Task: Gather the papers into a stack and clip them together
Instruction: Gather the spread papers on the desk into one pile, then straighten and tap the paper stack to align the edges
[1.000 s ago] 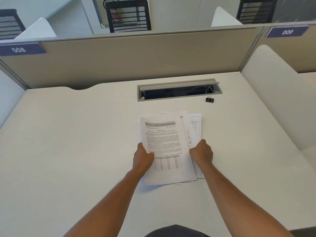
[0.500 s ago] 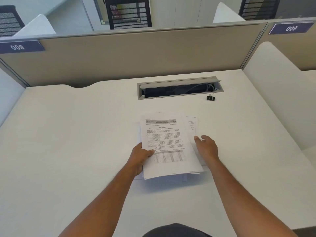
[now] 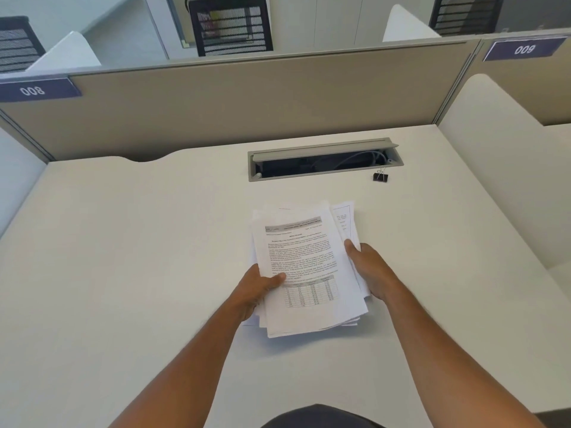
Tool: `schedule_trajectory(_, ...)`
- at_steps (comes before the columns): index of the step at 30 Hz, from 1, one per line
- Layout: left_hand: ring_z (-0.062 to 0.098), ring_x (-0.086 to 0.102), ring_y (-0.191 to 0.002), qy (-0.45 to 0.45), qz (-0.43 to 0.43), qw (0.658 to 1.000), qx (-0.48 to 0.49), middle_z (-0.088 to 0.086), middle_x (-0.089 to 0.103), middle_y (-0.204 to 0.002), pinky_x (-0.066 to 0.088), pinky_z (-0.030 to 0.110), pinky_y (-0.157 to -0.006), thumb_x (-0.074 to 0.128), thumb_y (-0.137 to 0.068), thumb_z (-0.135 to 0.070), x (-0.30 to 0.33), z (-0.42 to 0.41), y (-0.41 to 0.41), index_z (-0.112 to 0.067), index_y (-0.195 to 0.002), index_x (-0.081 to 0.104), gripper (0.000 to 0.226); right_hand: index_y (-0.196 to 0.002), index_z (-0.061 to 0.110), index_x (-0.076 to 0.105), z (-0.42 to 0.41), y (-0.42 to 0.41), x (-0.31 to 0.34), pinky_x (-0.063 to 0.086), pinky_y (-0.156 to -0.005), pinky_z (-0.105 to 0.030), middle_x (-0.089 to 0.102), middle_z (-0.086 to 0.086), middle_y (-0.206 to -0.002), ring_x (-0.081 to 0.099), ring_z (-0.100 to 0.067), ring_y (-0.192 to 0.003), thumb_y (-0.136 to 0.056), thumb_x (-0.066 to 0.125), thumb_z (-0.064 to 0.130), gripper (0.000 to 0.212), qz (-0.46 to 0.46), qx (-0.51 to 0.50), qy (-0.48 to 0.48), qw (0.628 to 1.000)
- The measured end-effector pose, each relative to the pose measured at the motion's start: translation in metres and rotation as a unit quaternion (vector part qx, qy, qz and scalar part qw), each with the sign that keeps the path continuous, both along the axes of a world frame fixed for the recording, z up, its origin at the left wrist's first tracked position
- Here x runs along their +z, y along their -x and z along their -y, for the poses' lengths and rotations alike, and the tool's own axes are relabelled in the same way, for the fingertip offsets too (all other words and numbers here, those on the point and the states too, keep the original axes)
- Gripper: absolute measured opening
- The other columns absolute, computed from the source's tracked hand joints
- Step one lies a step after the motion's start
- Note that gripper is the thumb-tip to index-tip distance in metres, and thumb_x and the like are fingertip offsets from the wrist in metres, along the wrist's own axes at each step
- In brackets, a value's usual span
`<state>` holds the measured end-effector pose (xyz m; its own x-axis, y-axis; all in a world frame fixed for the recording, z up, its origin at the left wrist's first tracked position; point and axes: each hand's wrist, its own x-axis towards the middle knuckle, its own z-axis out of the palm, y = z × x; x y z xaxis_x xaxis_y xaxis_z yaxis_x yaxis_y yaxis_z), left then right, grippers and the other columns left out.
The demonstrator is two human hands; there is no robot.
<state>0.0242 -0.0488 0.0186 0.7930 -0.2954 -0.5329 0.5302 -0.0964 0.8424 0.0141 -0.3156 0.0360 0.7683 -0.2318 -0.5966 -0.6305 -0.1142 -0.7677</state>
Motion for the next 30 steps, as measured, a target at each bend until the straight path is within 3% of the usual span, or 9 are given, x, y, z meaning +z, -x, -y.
schedule_trajectory(3, 0.021, 0.071, -0.112, -0.019, -0.003, 1.0, -0.022, -0.002, 0.073, -0.125, 0.056, 0.046, -0.098, 0.071, -0.093, -0.023, 0.002, 0.001, 0.001, -0.021, -0.133, 0.062, 0.04, -0.138, 0.011, 0.051, 0.001, 0.004, -0.008, 0.055, -0.097, -0.046, 0.066, -0.005, -0.131, 0.067, -0.026, -0.111, -0.1, 0.057, 0.027, 0.041, -0.021, 0.06, -0.012, 0.998)
schedule_trajectory(6, 0.023, 0.072, -0.108, -0.05, -0.017, 0.998, -0.015, 0.001, 0.073, -0.122, 0.057, 0.047, -0.096, 0.065, -0.096, -0.014, 0.001, -0.004, -0.003, -0.019, -0.129, 0.064, 0.032, -0.136, 0.007, 0.057, 0.007, 0.007, -0.012, 0.054, -0.099, -0.049, 0.07, -0.008, -0.126, 0.07, -0.028, -0.109, -0.096, 0.064, 0.011, 0.04, -0.033, 0.071, -0.074, 0.994)
schedule_trajectory(9, 0.025, 0.073, -0.102, -0.072, -0.039, 0.996, 0.03, 0.004, 0.075, -0.117, 0.059, 0.043, -0.089, 0.064, -0.091, -0.003, 0.001, -0.013, -0.009, -0.015, -0.115, 0.066, 0.027, -0.129, 0.001, 0.062, 0.014, 0.008, -0.01, 0.052, -0.101, -0.052, 0.072, -0.014, -0.122, 0.07, -0.034, -0.111, -0.092, 0.067, 0.001, 0.038, -0.031, 0.039, -0.171, 0.984)
schedule_trajectory(12, 0.027, 0.074, -0.099, -0.075, -0.051, 0.994, 0.059, 0.005, 0.077, -0.113, 0.06, 0.046, -0.086, 0.066, -0.09, 0.0, 0.002, -0.019, -0.016, -0.01, -0.114, 0.066, 0.027, -0.125, 0.002, 0.064, 0.016, 0.007, -0.009, 0.053, -0.099, -0.052, 0.072, -0.016, -0.122, 0.07, -0.035, -0.112, -0.09, 0.069, 0.001, 0.035, -0.027, 0.033, -0.212, 0.976)
schedule_trajectory(16, 0.027, 0.073, -0.099, -0.085, -0.058, 0.994, 0.038, 0.004, 0.076, -0.111, 0.06, 0.041, -0.081, 0.063, -0.09, 0.004, 0.004, -0.02, -0.018, -0.01, -0.115, 0.067, 0.029, -0.115, 0.003, 0.066, 0.012, 0.003, -0.013, 0.056, -0.093, -0.051, 0.074, -0.016, -0.115, 0.072, -0.032, -0.098, -0.094, 0.065, 0.004, 0.021, -0.016, -0.063, -0.148, 0.987)
schedule_trajectory(19, 0.03, 0.072, -0.104, -0.081, -0.059, 0.994, 0.032, 0.007, 0.075, -0.117, 0.058, 0.048, -0.092, 0.066, -0.086, 0.003, 0.0, -0.02, -0.017, -0.009, -0.121, 0.064, 0.037, -0.127, 0.009, 0.063, 0.007, 0.006, -0.015, 0.055, -0.096, -0.05, 0.074, -0.008, -0.118, 0.07, -0.03, -0.107, -0.095, 0.064, 0.005, 0.032, -0.007, -0.025, -0.142, 0.989)
schedule_trajectory(24, 0.027, 0.071, -0.108, -0.06, -0.036, 0.997, 0.032, 0.008, 0.071, -0.123, 0.058, 0.047, -0.095, 0.068, -0.091, -0.003, 0.001, -0.011, -0.011, -0.01, -0.127, 0.057, 0.039, -0.135, 0.022, 0.054, -0.009, 0.006, -0.01, 0.046, -0.096, -0.034, 0.063, 0.007, -0.127, 0.06, -0.017, -0.114, -0.099, 0.061, 0.031, 0.038, 0.026, 0.018, -0.062, 0.998)
schedule_trajectory(27, 0.027, 0.071, -0.108, -0.055, -0.032, 0.998, 0.014, 0.006, 0.071, -0.125, 0.058, 0.047, -0.094, 0.064, -0.094, -0.002, 0.004, -0.007, -0.008, -0.011, -0.131, 0.056, 0.039, -0.134, 0.019, 0.053, -0.015, 0.002, -0.01, 0.053, -0.099, -0.041, 0.066, 0.002, -0.127, 0.064, -0.021, -0.112, -0.095, 0.063, 0.018, 0.041, 0.026, 0.04, -0.005, 0.999)
schedule_trajectory(30, 0.027, 0.071, -0.107, -0.089, -0.007, 0.996, 0.02, 0.007, 0.071, -0.125, 0.058, 0.046, -0.093, 0.065, -0.092, 0.0, 0.013, -0.013, -0.012, -0.011, -0.129, 0.06, 0.039, -0.128, 0.017, 0.062, -0.014, -0.001, 0.001, 0.056, -0.096, -0.044, 0.071, -0.002, -0.123, 0.07, -0.02, -0.104, -0.093, 0.064, 0.01, 0.036, 0.055, 0.034, -0.007, 0.998)
